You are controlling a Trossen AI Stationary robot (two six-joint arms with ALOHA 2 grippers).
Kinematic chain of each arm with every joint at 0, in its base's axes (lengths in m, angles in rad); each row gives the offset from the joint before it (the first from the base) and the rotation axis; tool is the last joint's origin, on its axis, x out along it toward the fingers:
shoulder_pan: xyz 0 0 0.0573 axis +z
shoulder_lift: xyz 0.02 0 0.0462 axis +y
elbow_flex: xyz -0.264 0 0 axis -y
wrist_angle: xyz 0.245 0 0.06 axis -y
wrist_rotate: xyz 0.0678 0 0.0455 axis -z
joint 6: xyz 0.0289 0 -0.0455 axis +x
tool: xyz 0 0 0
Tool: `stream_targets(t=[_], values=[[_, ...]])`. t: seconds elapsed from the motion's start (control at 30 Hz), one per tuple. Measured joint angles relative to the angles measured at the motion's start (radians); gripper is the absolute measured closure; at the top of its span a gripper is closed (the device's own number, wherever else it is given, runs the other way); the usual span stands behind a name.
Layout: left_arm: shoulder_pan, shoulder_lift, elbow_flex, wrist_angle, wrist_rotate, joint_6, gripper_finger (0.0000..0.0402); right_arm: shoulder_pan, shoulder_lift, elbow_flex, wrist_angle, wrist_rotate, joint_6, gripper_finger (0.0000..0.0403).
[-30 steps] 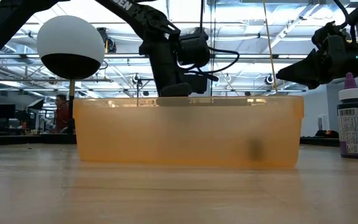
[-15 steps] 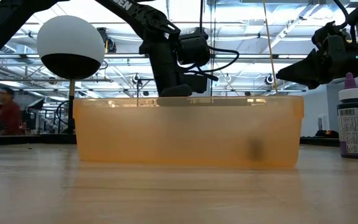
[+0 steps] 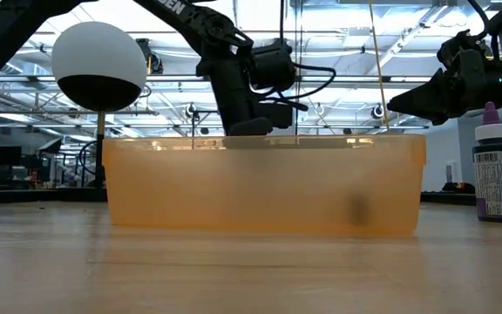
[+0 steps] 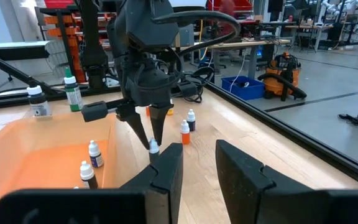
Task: Pick & Place food coloring
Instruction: Put the green food coloring bottle into the orange bin
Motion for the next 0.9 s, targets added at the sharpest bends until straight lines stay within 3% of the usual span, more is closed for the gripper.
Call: stream_targets(t=[0.17, 0.5, 0.63, 0.9], values=[[0.0, -0.003, 0.001, -0.002, 0.0, 0.021, 0.035, 0.0, 0.0, 0.0, 0.0, 0.0, 0.0, 0.0317], [-0.018, -0.06, 0.037, -0.165, -0.14, -0.015, 0.0351, 0.0, 0.0, 0.0, 0.0, 0.0, 0.0, 0.0317], [-0.05, -0.121, 0.04, -0.211, -0.152, -0.05, 0.0351, 0.0, 0.001, 0.0, 0.004, 0.0, 0.0, 0.0319], [-0.164, -0.211, 0.04, -0.466, -0.16, -0.213, 0.0351, 0.0, 0.003, -0.001, 0.002, 0.0, 0.0, 0.0316]])
